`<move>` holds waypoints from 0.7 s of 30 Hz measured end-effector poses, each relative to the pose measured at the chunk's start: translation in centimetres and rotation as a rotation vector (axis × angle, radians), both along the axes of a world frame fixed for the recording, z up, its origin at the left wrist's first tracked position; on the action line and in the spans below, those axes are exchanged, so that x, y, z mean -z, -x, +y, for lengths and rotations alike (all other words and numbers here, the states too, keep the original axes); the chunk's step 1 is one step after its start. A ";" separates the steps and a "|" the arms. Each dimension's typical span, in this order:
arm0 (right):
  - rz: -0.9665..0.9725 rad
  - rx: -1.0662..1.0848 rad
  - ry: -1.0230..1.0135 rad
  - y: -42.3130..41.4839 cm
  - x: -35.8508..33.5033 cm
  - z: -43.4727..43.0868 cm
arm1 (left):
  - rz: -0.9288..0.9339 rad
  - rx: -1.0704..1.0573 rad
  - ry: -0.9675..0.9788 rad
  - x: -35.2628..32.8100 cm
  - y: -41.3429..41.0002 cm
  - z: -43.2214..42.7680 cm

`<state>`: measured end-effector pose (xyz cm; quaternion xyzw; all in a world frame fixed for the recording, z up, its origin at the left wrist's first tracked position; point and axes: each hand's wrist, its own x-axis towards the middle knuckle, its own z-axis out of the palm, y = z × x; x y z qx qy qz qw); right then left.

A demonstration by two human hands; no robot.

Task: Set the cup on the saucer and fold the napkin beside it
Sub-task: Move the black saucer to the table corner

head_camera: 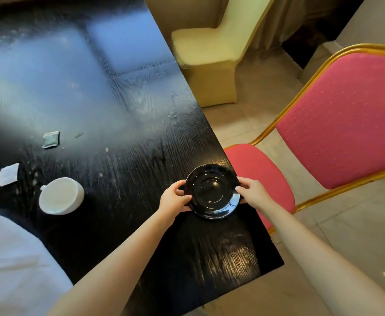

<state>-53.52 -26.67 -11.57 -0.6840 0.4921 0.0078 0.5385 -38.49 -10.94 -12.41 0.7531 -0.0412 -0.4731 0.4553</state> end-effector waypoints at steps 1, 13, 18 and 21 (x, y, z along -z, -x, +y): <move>0.014 -0.015 0.032 -0.1 0.0 0.0 | -0.009 0.024 -0.009 -0.1 -0.1 0.0; 0.380 -0.537 0.188 -4.4 -6.7 -2.6 | -0.218 0.562 -0.327 -8.6 -6.3 3.9; 0.470 -0.817 0.143 -10.2 -11.9 -0.7 | -0.228 0.636 -0.435 -12.7 -8.7 7.3; 0.483 -0.944 0.129 -13.9 -13.8 1.5 | -0.235 0.607 -0.458 -14.8 -10.2 9.8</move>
